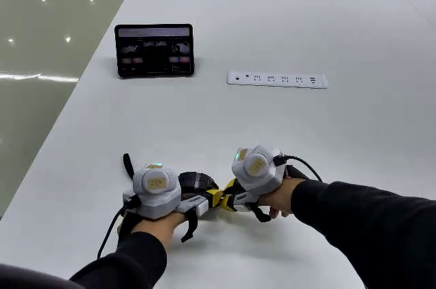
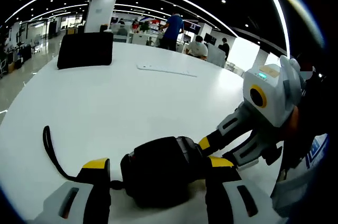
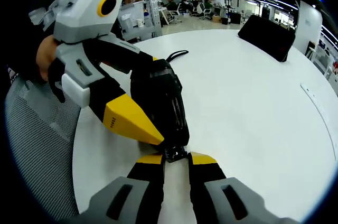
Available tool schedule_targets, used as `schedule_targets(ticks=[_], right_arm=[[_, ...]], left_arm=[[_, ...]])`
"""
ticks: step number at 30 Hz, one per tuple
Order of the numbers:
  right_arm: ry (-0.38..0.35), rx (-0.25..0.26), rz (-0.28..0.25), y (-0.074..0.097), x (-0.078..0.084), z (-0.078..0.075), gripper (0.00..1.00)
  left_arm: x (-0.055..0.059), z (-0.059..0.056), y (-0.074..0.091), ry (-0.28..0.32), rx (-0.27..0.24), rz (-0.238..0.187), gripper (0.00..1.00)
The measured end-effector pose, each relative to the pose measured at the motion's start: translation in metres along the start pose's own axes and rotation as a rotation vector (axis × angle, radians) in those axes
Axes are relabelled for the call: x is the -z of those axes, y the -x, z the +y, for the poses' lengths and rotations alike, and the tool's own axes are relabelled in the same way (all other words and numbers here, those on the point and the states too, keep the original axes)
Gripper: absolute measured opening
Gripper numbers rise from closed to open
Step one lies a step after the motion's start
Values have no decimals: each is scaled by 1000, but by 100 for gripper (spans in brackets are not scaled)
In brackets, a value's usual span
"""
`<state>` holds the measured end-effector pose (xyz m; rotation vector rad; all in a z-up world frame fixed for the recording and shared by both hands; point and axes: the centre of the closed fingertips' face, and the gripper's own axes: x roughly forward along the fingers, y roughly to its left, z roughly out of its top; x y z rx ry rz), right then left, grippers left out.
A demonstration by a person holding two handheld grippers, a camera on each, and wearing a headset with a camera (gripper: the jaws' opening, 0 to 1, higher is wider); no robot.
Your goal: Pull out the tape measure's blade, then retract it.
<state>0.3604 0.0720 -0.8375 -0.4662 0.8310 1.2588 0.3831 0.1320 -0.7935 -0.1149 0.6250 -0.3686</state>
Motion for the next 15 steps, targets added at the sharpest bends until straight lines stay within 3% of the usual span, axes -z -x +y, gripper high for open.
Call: schedule_targets(ticks=[3,4,5,6,7,8,10,11,12,15], right_arm=[[20,29,-27,8,-2,-4,19],[16,36,-33,11,-3,-5,21],[2,42,-43,16,-3,-6,22],[-7,46,-47,19,-3,-8,25],[-17,55,-57,24,-3,-10,28],[-27,64,-75,31,-4,-12,31],[-18,83,-92,43,-4,-14,38],[-9,90,-97,47,-3,-14,41],[5,101,-101,55,-2,-15,44],[10,117,-127,72,1,-15,49]], left_arm=[[-9,3,6,29,56,-13,90],[-8,-1,6,47,100,-4,97],[-5,-3,10,77,137,32,99],[-3,-3,11,69,155,47,100],[0,1,13,47,146,71,100],[-1,7,16,-7,144,65,100],[-10,7,23,-71,170,11,100],[-11,7,26,-80,177,4,100],[-8,8,32,-83,199,26,100],[-11,15,41,-126,208,7,100]])
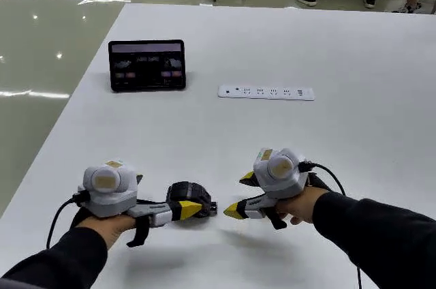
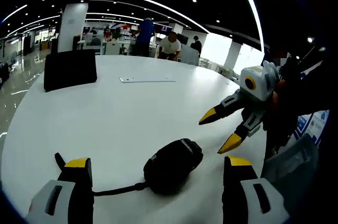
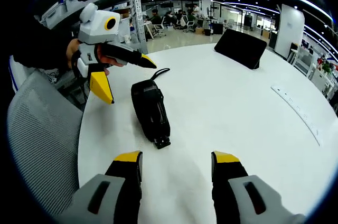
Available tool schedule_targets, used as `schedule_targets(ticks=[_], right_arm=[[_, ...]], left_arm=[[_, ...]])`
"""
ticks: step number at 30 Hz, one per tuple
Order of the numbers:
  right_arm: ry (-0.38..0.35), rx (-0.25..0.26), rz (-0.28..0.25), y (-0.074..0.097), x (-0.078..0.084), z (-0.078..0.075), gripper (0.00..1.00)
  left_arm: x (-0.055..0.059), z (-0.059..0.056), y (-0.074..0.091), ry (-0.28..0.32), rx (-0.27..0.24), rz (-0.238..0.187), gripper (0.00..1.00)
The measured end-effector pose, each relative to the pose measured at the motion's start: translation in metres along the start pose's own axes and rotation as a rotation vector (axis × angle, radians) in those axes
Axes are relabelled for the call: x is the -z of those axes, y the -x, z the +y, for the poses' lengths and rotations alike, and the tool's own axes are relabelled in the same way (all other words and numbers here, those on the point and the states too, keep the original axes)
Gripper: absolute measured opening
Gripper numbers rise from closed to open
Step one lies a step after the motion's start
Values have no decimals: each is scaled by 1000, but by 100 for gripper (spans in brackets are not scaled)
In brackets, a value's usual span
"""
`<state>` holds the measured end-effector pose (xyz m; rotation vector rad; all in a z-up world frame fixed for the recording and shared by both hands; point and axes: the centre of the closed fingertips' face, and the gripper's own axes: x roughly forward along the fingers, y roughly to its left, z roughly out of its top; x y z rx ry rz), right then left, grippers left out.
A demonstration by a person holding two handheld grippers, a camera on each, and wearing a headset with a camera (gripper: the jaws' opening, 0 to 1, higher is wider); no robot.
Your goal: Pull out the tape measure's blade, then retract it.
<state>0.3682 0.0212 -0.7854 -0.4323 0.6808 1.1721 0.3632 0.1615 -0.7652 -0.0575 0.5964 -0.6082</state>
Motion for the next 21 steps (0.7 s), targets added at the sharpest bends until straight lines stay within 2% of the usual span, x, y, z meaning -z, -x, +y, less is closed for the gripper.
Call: schedule_targets(ticks=[7,14,19,21], right_arm=[[-11,74,-49,44,13,-6,59],[-44,125,-73,81,33,-5,64],[-51,166,-86,104,43,-4,68],[-52,178,-90,112,46,-3,69]], left_arm=[[-7,3,35,-25,10,-11,100],[-2,11,64,-43,-3,-5,100],[4,15,79,-81,-17,12,100],[6,15,83,-77,-14,15,100]])
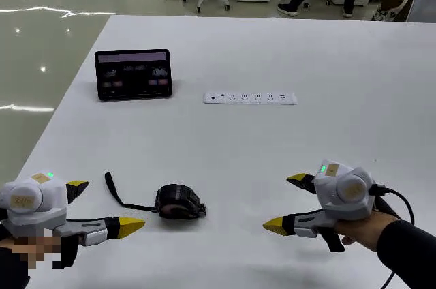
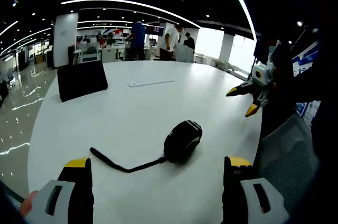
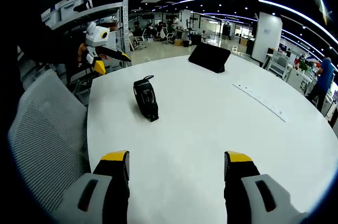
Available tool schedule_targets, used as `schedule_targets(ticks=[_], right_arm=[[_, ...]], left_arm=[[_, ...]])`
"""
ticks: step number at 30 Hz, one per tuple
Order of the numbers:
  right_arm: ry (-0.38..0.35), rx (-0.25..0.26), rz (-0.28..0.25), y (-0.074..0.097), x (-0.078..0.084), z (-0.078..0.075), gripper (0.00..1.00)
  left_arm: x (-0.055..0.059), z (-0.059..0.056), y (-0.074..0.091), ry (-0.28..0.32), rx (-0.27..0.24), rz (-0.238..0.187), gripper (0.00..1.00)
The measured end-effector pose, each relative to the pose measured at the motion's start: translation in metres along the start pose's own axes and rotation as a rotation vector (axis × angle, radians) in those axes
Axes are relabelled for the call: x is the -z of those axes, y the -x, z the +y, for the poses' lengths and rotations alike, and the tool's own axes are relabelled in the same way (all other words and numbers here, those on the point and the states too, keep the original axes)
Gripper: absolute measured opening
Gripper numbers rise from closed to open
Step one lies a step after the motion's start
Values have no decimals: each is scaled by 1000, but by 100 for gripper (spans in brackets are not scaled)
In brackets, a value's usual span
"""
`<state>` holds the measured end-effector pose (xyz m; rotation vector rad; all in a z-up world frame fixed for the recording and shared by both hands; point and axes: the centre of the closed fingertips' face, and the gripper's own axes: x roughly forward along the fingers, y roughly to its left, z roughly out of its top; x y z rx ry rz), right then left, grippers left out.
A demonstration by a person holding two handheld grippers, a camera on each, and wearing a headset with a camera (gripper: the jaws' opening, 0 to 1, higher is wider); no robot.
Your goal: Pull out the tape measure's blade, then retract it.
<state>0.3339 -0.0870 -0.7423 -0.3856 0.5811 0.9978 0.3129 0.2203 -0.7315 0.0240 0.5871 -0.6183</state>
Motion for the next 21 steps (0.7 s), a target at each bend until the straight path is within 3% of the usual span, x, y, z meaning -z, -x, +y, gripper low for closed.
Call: schedule_targets(ticks=[6,11,17,21], right_arm=[[-17,39,3,27,18,-3,74],[-29,77,1,48,33,-6,79],[-89,124,-15,73,44,-12,86],[-124,148,-2,87,58,-14,89]], left_arm=[[4,-2,15,-28,-1,-17,100],[-1,-4,28,-35,2,-33,100],[-4,4,39,-36,-18,-50,100],[1,8,40,-40,-22,-39,100]])
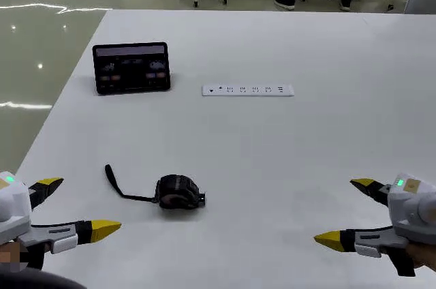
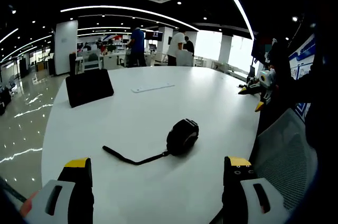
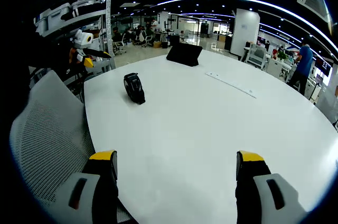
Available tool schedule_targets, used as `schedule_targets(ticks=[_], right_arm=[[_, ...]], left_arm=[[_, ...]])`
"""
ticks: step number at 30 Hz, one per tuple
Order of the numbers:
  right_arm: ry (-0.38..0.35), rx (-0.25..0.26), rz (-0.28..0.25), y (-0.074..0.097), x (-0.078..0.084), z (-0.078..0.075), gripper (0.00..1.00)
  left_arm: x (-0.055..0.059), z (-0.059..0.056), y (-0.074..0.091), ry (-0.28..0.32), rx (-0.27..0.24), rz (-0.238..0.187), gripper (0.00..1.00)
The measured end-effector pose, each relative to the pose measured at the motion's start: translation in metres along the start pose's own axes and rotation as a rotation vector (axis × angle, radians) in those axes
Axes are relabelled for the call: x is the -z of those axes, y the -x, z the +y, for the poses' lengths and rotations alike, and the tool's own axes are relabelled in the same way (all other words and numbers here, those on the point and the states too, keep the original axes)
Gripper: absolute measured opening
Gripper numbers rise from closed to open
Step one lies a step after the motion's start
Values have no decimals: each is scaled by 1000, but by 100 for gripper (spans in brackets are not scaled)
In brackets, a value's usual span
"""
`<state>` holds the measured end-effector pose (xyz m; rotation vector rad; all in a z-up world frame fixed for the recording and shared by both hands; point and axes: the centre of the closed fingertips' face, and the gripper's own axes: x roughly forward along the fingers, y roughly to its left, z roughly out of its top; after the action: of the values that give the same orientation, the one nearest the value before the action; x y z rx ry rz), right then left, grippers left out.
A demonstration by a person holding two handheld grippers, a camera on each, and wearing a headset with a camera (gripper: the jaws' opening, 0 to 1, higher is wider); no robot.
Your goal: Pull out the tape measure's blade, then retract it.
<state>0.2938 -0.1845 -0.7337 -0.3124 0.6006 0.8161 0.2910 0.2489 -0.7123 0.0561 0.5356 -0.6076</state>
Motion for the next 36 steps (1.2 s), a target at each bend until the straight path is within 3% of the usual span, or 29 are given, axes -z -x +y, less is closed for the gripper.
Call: schedule_targets(ticks=[10,17,31,36], right_arm=[[-14,24,19,13,19,4,95],[-47,43,20,16,26,-1,97],[-46,61,27,22,30,-15,99],[-10,51,41,22,32,-15,100]], left_arm=[[13,1,2,-10,10,19,100],[23,11,7,6,6,46,100],[19,9,3,-2,17,53,100],[21,12,4,-1,5,61,100]])
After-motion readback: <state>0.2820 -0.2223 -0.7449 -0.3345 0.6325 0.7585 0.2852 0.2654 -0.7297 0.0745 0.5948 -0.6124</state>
